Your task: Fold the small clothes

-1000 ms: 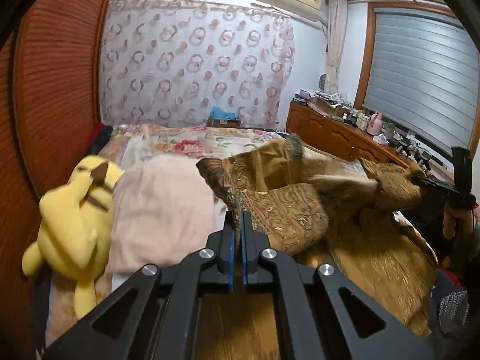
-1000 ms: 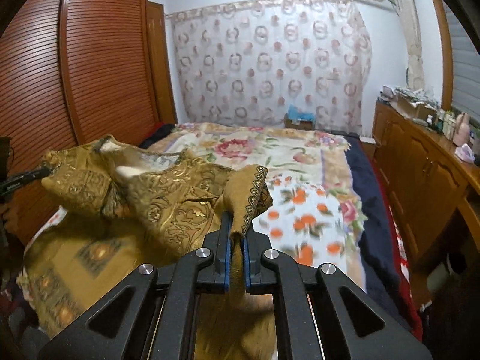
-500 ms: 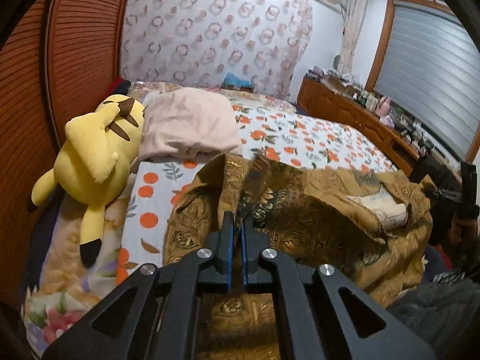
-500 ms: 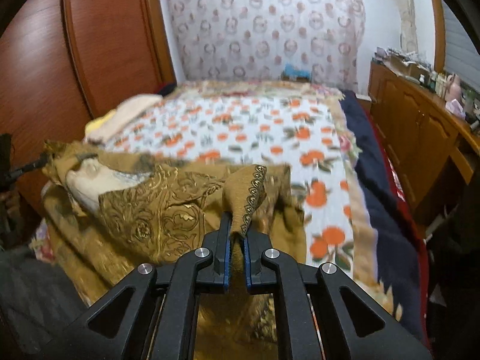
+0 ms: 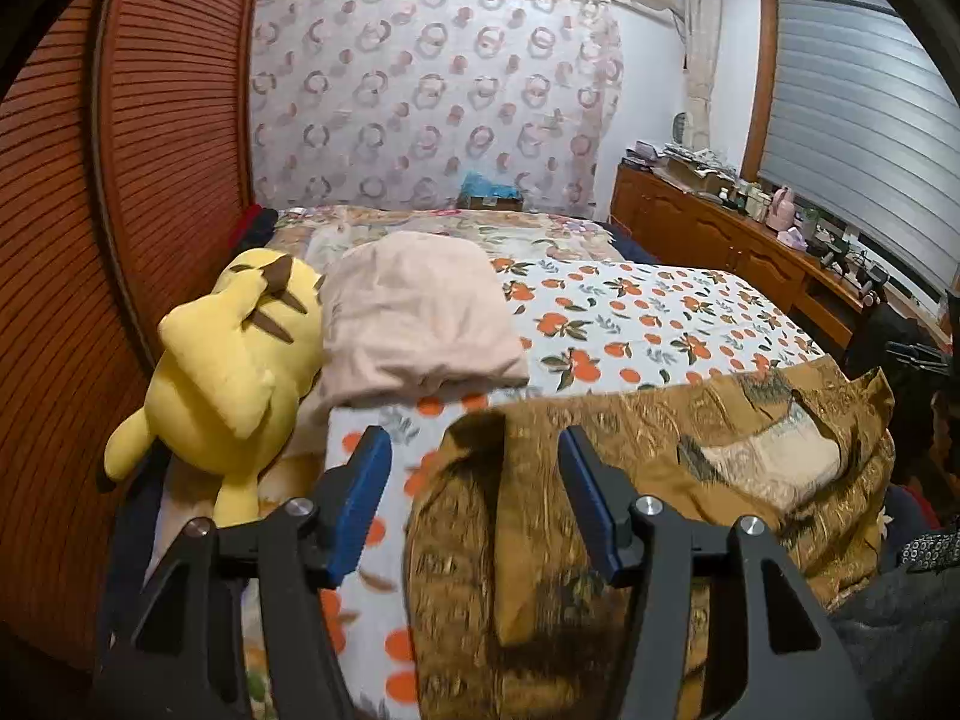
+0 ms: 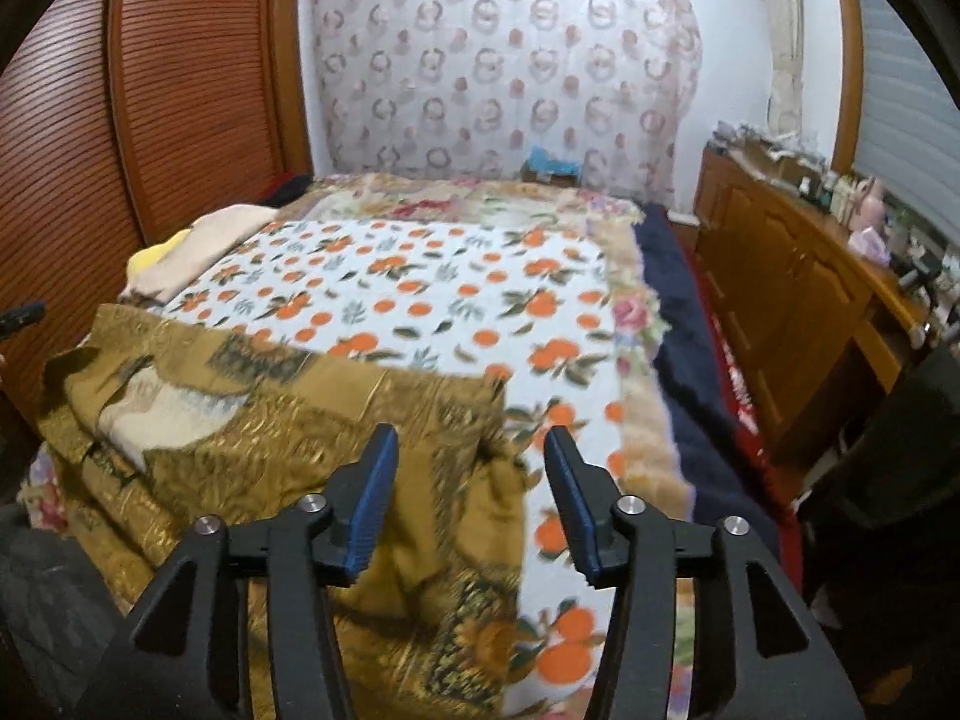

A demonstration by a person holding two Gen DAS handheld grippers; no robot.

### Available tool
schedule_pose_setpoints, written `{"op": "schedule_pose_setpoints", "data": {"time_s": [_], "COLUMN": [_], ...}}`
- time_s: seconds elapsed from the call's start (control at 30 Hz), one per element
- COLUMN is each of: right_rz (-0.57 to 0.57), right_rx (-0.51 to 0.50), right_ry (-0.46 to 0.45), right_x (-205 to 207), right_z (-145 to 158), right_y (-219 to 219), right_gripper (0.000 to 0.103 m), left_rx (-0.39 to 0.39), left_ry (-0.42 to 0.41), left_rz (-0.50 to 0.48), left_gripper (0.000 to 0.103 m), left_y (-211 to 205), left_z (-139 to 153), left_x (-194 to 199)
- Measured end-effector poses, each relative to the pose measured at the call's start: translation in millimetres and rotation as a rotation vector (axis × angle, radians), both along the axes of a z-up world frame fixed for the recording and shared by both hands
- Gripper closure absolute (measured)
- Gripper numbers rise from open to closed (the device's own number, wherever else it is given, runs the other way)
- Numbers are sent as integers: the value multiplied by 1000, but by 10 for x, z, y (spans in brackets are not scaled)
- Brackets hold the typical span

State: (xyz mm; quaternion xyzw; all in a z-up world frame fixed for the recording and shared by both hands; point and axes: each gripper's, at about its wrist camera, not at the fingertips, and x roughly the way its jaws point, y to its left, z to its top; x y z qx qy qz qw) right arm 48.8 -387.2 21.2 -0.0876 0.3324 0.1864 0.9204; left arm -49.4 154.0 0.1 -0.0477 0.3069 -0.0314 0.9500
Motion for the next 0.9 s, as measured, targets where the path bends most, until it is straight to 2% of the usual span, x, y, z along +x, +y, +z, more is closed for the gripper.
{"op": "schedule_pose_setpoints", "data": {"time_s": [0.13,0.37,0.67,0.9], "right_rz": [17,52,44,32], "right_rx": [-9,-35,-82,-45], "right_ry": [4,59,181,226], "right_x": [198,585,888,937], "right_z": [-27,-219,-575,-680], "right_y": [78,234,243,191], "right_gripper": [46,45,44,44], "left_rx": [11,25,21,14], "left_ry": [16,110,210,263], "left_rz": [0,-27,-58,-61], "left_gripper": [46,46,46,46], "left_y": [-25,-78,-158,-179], "left_z": [-24,-226,-533,-704], "left_x": [265,687,867,922]}}
